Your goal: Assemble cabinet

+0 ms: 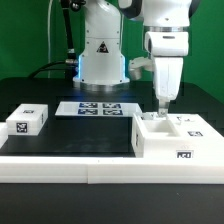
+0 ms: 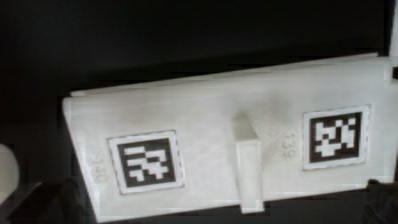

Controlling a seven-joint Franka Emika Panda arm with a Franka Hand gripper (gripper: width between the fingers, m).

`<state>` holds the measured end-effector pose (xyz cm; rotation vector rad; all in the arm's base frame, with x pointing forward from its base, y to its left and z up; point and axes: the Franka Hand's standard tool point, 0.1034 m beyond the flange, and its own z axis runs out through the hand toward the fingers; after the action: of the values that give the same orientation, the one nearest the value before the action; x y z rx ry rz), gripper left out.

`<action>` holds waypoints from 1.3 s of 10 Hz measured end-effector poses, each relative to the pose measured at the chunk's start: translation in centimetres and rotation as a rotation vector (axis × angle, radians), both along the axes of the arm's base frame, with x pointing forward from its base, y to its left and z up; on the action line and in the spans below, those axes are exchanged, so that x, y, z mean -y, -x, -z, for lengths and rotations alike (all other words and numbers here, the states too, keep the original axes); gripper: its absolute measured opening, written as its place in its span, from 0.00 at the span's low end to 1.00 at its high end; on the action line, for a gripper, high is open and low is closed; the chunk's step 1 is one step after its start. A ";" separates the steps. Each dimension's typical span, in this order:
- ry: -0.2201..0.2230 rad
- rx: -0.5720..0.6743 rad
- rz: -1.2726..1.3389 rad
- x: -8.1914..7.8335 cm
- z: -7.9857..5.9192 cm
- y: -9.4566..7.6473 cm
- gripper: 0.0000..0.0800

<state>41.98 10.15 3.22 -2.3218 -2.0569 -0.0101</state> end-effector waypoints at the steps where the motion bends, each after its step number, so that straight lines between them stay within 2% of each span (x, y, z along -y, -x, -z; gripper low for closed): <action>1: 0.000 -0.006 0.002 0.1 0.3 0.2 1.00; 6: -0.002 -0.033 0.007 0.2 1.4 0.9 1.00; 7: -0.002 -0.035 0.007 0.2 1.5 0.9 0.86; 8: -0.002 -0.035 0.007 0.2 1.5 0.9 0.86; 9: -0.002 -0.036 0.007 0.2 1.5 0.9 0.63; 10: -0.002 -0.037 0.007 0.2 1.6 1.0 0.46; 11: -0.002 -0.038 0.007 0.2 1.6 1.0 0.46; 12: -0.002 -0.038 0.008 0.2 1.6 1.0 0.23; 13: -0.002 -0.037 0.008 0.2 1.6 1.0 0.08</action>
Offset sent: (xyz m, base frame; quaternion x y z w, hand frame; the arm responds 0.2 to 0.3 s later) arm 0.0000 0.0018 -0.0097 0.0117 0.0113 0.0004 0.9999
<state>41.00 9.95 1.61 -2.3103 -2.0296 0.0303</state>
